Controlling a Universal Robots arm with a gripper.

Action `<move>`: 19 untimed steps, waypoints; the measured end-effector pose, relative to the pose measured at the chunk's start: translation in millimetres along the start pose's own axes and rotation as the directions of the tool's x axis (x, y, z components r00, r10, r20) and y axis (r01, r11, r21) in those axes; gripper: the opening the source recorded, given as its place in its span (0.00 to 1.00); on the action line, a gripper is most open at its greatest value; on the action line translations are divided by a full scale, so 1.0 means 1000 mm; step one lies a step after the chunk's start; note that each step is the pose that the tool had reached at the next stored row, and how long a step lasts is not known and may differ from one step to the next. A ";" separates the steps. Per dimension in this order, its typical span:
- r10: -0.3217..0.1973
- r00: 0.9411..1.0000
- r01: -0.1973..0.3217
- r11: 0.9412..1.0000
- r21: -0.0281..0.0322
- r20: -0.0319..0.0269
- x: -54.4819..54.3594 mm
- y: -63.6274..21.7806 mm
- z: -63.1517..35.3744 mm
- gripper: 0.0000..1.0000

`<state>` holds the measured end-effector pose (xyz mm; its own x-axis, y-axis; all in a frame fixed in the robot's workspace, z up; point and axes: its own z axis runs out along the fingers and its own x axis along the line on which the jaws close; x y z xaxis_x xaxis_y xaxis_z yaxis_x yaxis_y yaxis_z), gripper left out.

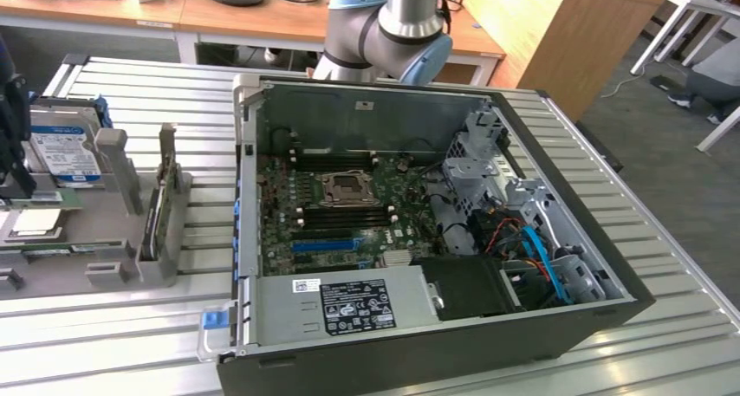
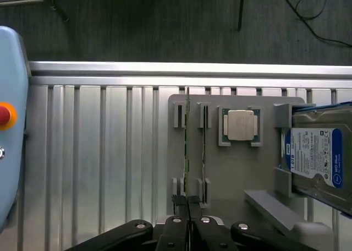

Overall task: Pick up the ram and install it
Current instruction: 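Pick up the ram and move it above insertion slot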

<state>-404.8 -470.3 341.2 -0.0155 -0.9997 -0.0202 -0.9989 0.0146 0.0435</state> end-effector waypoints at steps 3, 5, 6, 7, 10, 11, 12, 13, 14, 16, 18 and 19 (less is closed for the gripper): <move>0.000 1.000 0.000 1.000 0.000 0.000 0.000 0.0003 -0.0064 0.11; 0.000 1.000 0.000 1.000 0.000 0.000 0.000 0.0005 -0.0103 0.11; 0.000 1.000 0.000 1.000 0.000 0.000 0.000 0.0005 -0.0122 0.11; 0.000 1.000 0.000 1.000 0.000 -0.001 0.000 0.0006 -0.0141 0.11; 0.000 1.000 0.000 1.000 0.000 -0.001 0.000 0.0009 -0.0202 0.11; 0.000 1.000 0.000 1.000 0.000 -0.001 0.000 0.0010 -0.0224 0.11; 0.000 1.000 0.000 1.000 0.000 -0.001 0.000 0.0011 -0.0245 0.11; 0.000 1.000 0.000 1.000 0.000 -0.001 -0.001 0.0012 -0.0267 0.11; 0.000 1.000 0.000 1.000 0.000 -0.002 -0.001 0.0013 -0.0289 0.11; 0.000 1.000 0.000 1.000 0.000 -0.002 -0.001 0.0014 -0.0331 0.11; 0.000 1.000 0.000 1.000 0.000 -0.002 -0.001 0.0016 -0.0374 0.11; 0.000 1.000 0.000 1.000 0.000 -0.002 -0.001 0.0017 -0.0395 0.11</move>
<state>-404.8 -470.3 380.8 -0.0155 -0.9997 -0.0181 -0.9989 0.0147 0.0434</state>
